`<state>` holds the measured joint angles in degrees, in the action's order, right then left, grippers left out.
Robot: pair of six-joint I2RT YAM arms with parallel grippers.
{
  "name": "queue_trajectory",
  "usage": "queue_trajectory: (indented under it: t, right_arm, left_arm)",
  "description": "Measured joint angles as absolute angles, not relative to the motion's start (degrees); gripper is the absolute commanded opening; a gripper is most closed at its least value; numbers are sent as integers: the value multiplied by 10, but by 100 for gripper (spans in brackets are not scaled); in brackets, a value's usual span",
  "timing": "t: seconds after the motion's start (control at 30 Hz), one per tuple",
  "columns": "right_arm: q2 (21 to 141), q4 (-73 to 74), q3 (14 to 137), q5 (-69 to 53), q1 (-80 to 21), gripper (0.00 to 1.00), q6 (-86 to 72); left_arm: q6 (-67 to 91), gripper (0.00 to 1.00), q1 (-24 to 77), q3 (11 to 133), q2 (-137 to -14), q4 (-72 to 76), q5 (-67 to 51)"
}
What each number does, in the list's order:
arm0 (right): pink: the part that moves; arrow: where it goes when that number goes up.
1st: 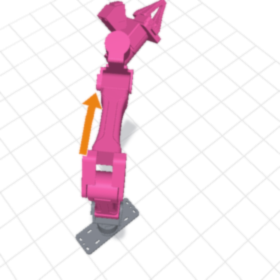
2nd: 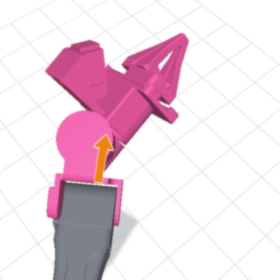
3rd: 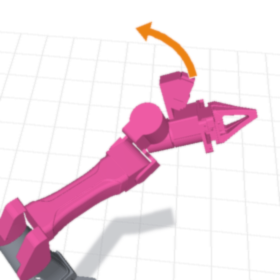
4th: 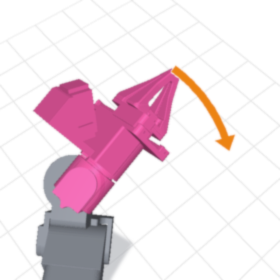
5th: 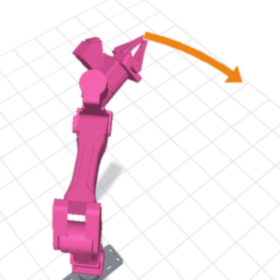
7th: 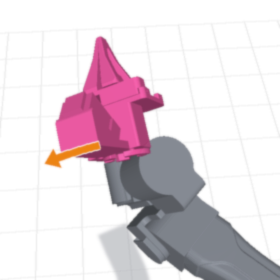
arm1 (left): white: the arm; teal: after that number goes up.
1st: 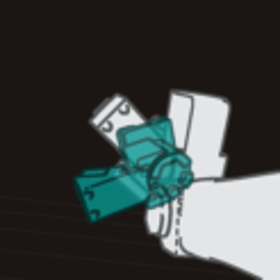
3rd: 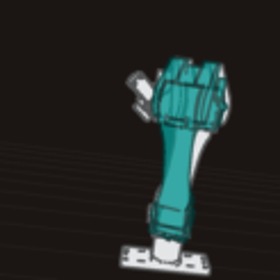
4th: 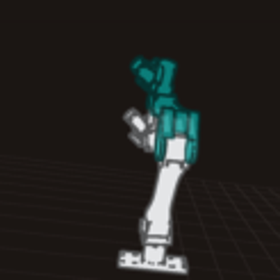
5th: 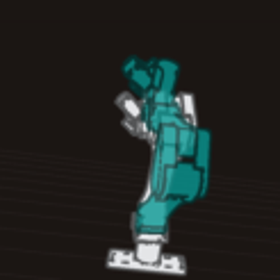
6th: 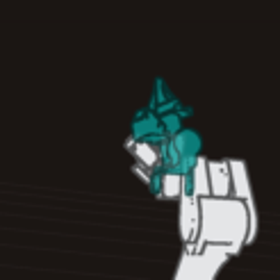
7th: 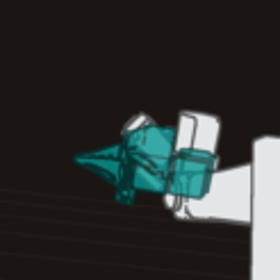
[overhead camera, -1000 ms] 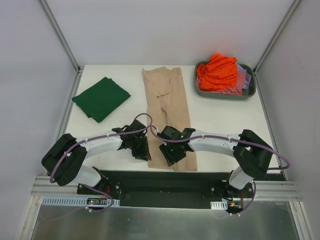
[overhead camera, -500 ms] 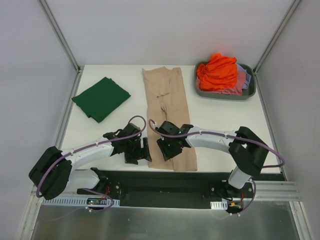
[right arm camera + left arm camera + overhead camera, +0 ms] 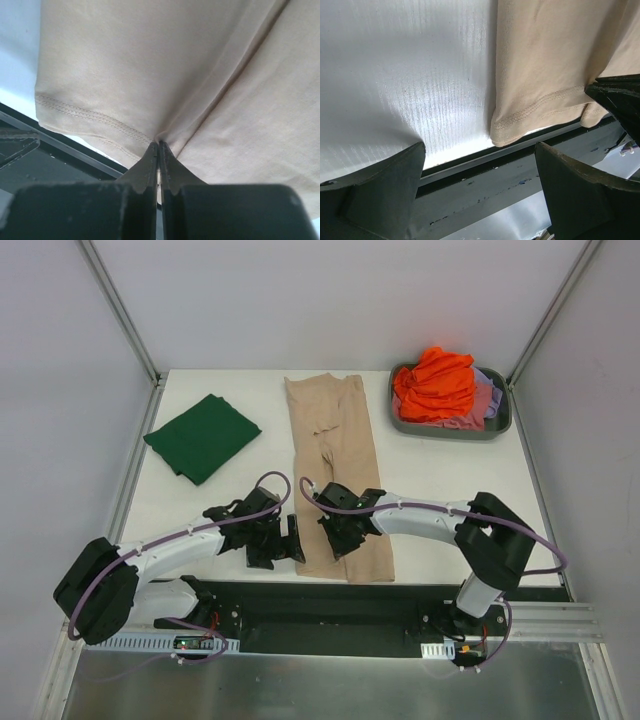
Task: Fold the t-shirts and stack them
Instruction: Grab the bottom of the folded rectangular tshirt with both arms
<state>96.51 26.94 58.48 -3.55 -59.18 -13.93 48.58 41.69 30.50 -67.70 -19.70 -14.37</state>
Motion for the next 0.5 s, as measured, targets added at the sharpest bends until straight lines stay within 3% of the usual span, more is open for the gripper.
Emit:
queue_trajectory:
  t: [0.5]
  right_arm:
    - [890, 187, 537, -183, -589, 1, -245]
  left_arm:
    - [471, 91, 417, 303, -645, -209, -144]
